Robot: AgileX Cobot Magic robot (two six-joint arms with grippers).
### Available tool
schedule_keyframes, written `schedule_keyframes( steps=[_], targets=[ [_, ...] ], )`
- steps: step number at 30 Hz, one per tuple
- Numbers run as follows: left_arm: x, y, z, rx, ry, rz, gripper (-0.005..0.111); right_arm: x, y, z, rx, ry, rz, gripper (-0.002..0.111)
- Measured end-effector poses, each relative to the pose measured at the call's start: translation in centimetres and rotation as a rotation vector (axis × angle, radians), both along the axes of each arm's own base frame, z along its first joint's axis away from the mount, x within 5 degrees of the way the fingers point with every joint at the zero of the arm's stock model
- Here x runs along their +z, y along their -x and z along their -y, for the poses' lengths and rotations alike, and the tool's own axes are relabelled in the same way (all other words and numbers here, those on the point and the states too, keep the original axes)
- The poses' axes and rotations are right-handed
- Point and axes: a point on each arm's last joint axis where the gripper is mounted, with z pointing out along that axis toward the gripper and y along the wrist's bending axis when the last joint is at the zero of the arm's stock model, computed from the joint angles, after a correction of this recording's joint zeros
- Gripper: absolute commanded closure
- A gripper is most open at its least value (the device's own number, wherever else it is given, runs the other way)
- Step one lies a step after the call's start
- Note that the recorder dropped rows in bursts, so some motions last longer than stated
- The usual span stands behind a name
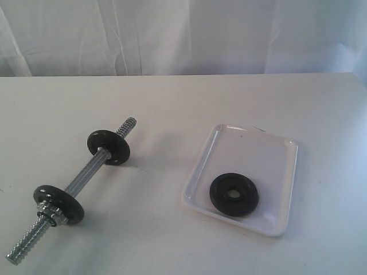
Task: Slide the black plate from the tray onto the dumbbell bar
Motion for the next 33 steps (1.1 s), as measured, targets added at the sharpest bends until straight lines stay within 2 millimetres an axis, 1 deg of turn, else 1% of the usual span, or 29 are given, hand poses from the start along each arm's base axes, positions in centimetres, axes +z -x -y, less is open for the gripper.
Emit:
schedule_keyframes(
  steps=[1,2,3,4,6,8,9,10,11,12,14,17,18,21,25,28,29,33],
  targets=[
    [0.4,0.2,-0.1,0.000,0.016,0.045,0.107,0.0,0.0,0.0,0.000,0.000,0.000,0.108],
    [1.1,0.5,-0.2,-0.017,0.079,0.139,0.107,0.0,0.0,0.0,0.000,0.000,0.000,0.108],
    [1.5,0.8,-0.2,-0.039,0.132,0.188,0.107,0.0,0.0,0.0,0.000,0.000,0.000,0.108],
    [2.1,1.1,-0.3,-0.093,0.239,0.265,0.107,0.0,0.0,0.0,0.000,0.000,0.000,0.108],
    [2.4,1.4,-0.3,-0.155,0.347,0.311,0.107,0.0,0.0,0.0,0.000,0.000,0.000,0.108],
    [2.1,1.2,-0.3,-0.186,0.412,0.278,0.107,0.0,0.0,0.0,0.000,0.000,0.000,0.108],
    [1.9,1.0,-0.3,-0.224,0.493,0.236,0.107,0.0,0.0,0.0,0.000,0.000,0.000,0.108],
    [2.1,0.9,-0.2,-0.247,0.547,0.199,0.107,0.0,0.0,0.0,0.000,0.000,0.000,0.108],
    [2.9,0.9,-0.1,-0.264,0.585,0.163,0.107,0.0,0.0,0.0,0.000,0.000,0.000,0.108],
    [3.3,0.9,-0.1,-0.261,0.587,0.131,0.107,0.0,0.0,0.0,0.000,0.000,0.000,0.108],
    [5.0,0.5,0.0,-0.227,0.528,0.073,0.107,0.0,0.0,0.0,0.000,0.000,0.004,0.108],
    [6.4,-1.7,0.2,-0.160,0.441,-0.120,0.107,0.1,0.0,0.0,0.000,-0.001,0.007,0.108],
    [6.5,-2.3,0.3,-0.150,0.435,-0.184,0.107,0.1,0.0,0.0,0.000,-0.001,0.007,0.108],
    [6.1,-3.8,0.5,-0.119,0.413,-0.404,0.107,0.1,0.0,0.0,0.000,-0.001,0.007,0.108],
    [4.9,-5.3,0.7,-0.082,0.296,-0.630,0.107,0.1,0.0,0.0,0.000,-0.001,0.007,0.108],
    [4.1,-6.1,1.2,-0.110,0.243,-0.726,0.107,0.1,0.0,0.0,0.000,-0.001,0.007,0.108],
    [4.1,-6.3,1.5,-0.128,0.226,-0.746,0.107,0.1,0.0,0.0,0.000,-0.001,0.008,0.108],
    [4.1,-7.2,3.3,-0.252,0.093,-0.830,0.107,0.1,0.0,0.0,0.000,-0.001,0.015,0.108]
  ],
)
